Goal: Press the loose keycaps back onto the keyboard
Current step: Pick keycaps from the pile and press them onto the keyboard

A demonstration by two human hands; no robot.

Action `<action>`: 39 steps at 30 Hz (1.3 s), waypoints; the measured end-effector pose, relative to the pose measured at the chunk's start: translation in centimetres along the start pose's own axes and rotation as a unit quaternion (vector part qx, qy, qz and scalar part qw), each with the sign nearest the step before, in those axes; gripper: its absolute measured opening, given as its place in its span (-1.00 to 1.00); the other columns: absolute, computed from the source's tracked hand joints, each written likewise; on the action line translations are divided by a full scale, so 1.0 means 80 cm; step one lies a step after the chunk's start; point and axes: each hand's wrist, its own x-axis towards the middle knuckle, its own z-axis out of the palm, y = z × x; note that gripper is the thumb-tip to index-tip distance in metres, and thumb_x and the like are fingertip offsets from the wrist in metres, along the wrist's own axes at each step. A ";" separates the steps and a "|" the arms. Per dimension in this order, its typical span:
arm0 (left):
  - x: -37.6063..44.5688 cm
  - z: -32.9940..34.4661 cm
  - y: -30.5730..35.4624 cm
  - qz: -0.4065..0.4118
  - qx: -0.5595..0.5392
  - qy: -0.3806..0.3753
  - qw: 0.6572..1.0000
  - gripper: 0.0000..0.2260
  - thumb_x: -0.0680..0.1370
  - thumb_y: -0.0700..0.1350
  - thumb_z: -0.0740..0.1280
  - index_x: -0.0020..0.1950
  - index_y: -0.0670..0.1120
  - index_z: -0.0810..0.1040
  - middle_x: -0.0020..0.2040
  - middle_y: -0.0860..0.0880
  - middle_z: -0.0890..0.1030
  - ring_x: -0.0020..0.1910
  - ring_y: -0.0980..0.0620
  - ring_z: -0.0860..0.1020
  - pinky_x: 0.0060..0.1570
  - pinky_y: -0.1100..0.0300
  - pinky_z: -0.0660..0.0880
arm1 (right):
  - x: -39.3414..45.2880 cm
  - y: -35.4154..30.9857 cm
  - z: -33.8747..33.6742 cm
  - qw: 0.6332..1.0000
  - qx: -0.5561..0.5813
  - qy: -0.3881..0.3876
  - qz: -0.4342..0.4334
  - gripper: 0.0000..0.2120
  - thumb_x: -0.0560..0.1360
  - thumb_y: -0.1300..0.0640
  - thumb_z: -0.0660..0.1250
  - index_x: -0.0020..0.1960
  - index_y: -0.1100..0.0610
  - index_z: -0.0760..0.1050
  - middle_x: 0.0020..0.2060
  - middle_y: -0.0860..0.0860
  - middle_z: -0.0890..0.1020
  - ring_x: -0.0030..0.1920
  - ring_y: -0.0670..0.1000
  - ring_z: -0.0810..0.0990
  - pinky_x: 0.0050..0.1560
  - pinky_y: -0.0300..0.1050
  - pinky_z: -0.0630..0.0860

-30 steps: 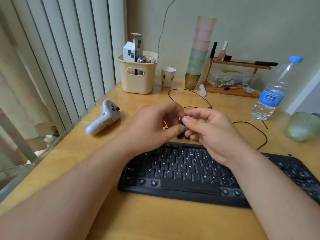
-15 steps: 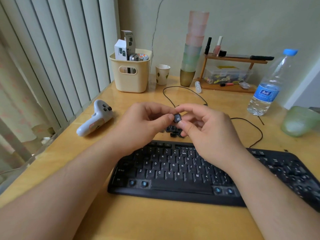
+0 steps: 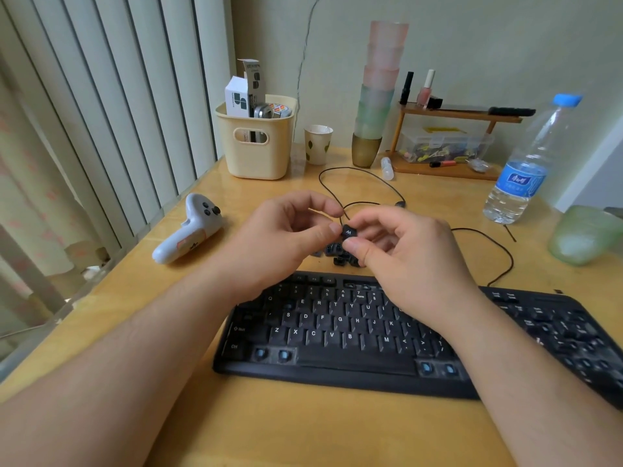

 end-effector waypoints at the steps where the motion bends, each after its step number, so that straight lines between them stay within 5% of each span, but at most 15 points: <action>1: 0.000 0.000 0.000 0.003 0.004 -0.009 1.000 -0.86 0.60 -0.26 0.41 0.15 -0.20 0.62 -0.16 -0.04 0.67 -0.19 0.09 0.58 -0.06 0.25 0.56 | 0.000 0.000 -0.001 1.000 -0.007 0.005 0.002 -0.83 0.46 0.04 0.57 0.02 -0.12 0.66 -0.23 -0.22 0.66 -0.19 -0.19 0.64 -0.11 -0.27 0.60; 8: -0.002 0.000 0.003 -0.022 -0.025 -0.049 0.998 -0.88 0.58 -0.36 0.39 0.09 -0.23 0.65 -0.09 -0.11 0.69 -0.10 -0.01 0.64 0.10 0.11 0.63 | -0.003 -0.002 0.007 0.995 -0.075 0.018 -0.058 -0.70 0.34 0.00 0.65 -0.11 -0.01 0.55 -0.29 -0.15 0.58 -0.25 -0.08 0.55 -0.25 -0.19 0.50; 14: 0.001 -0.004 0.004 -0.042 -0.051 -0.049 0.997 -0.86 0.60 -0.32 0.38 0.16 -0.25 0.57 -0.10 -0.21 0.66 -0.21 -0.02 0.61 0.08 0.01 0.64 | -0.007 -0.011 0.016 0.990 -0.081 -0.017 -0.116 -0.73 0.45 0.04 0.57 0.11 -0.07 0.60 -0.29 -0.12 0.63 -0.25 -0.10 0.60 -0.19 -0.02 0.59; 27: -0.003 -0.014 0.011 -0.073 0.013 -0.058 0.996 -0.54 0.50 -0.40 0.49 0.31 -0.07 0.51 0.03 -0.14 0.72 -0.06 -0.13 0.59 0.27 -0.25 0.52 | -0.006 -0.001 0.014 0.986 -0.123 -0.023 -0.113 -0.77 0.47 0.11 0.50 0.08 -0.15 0.68 -0.24 -0.18 0.58 -0.27 -0.10 0.55 -0.22 -0.06 0.58; 35: -0.003 -0.019 0.007 -0.052 0.090 -0.115 0.988 -0.42 0.46 -0.41 0.50 0.34 0.09 0.48 0.01 -0.10 0.67 -0.19 0.02 0.56 -0.16 0.21 0.54 | -0.004 -0.019 0.009 0.966 -0.223 -0.099 -0.085 -0.90 0.48 -0.03 0.47 -0.01 -0.17 0.63 -0.25 -0.18 0.53 -0.15 -0.08 0.50 -0.26 -0.10 0.49; 39: -0.003 -0.028 0.009 -0.053 0.085 -0.117 0.988 -0.37 0.45 -0.43 0.50 0.36 0.10 0.46 -0.02 -0.05 0.65 -0.19 0.02 0.59 -0.24 0.28 0.53 | 0.006 -0.042 0.009 0.949 -0.281 -0.122 -0.081 -0.92 0.48 -0.07 0.44 -0.11 -0.14 0.54 -0.24 -0.17 0.51 -0.11 -0.05 0.50 -0.25 -0.11 0.46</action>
